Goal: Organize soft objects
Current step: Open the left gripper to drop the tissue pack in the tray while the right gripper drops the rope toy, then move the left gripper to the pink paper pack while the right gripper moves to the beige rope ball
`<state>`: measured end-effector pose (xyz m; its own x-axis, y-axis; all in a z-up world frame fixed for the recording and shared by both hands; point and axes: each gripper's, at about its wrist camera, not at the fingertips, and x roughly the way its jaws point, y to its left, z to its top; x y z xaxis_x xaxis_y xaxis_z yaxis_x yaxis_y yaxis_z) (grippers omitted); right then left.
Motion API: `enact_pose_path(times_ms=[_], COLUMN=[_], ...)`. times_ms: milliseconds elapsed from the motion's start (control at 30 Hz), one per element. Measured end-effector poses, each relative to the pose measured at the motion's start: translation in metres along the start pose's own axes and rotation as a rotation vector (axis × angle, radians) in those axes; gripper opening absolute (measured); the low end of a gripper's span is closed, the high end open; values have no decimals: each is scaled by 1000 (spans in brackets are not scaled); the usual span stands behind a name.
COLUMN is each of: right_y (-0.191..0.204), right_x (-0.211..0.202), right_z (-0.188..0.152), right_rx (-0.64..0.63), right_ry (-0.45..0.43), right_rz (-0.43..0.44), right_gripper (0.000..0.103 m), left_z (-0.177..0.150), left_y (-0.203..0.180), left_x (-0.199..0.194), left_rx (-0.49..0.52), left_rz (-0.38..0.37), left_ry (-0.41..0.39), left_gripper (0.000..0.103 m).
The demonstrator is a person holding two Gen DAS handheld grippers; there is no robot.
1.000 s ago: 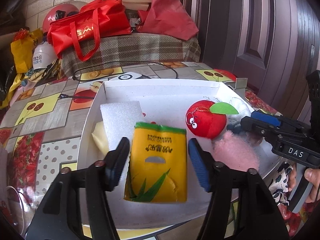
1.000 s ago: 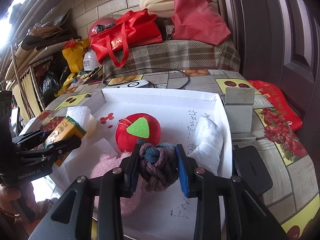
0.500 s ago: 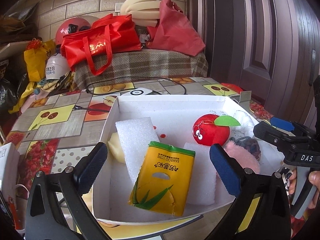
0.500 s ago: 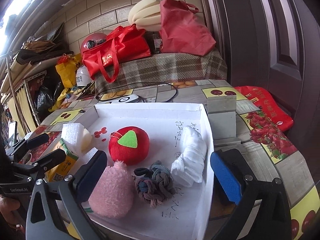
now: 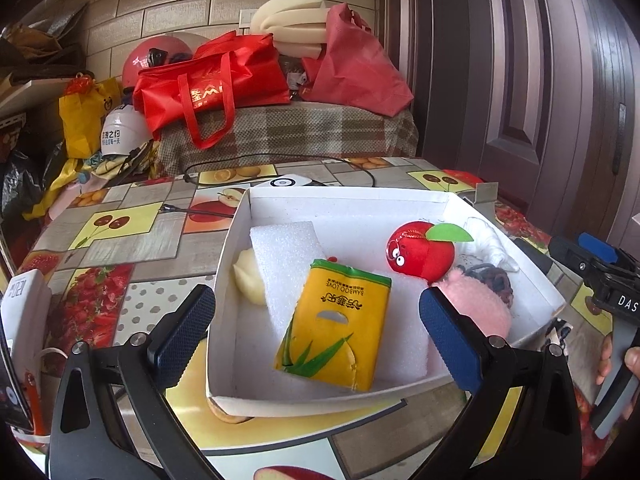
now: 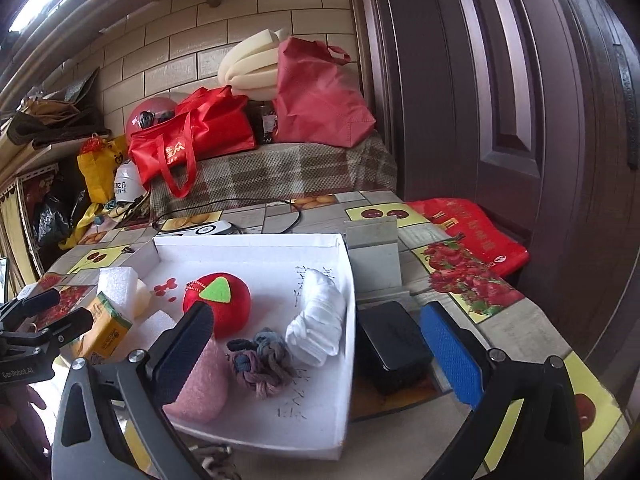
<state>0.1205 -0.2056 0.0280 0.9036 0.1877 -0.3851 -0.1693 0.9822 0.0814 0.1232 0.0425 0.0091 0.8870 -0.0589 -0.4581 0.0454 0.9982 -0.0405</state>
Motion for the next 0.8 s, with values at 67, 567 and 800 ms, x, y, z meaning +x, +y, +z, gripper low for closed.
enact_pose_path(times_ms=[67, 567, 800], right_y=[-8, -41, -35], right_x=[-10, -58, -71], right_z=[-4, -32, -41], right_rx=[14, 124, 100], right_ry=[0, 81, 107], right_rz=[-11, 106, 192], right_gripper=[103, 103, 103], left_z=[-5, -66, -102], left_y=[-1, -37, -87], left_x=[-10, -123, -154], left_rx=[22, 344, 629], left_rz=[-22, -527, -720], left_ry=[-4, 24, 160], left_gripper=[103, 103, 102])
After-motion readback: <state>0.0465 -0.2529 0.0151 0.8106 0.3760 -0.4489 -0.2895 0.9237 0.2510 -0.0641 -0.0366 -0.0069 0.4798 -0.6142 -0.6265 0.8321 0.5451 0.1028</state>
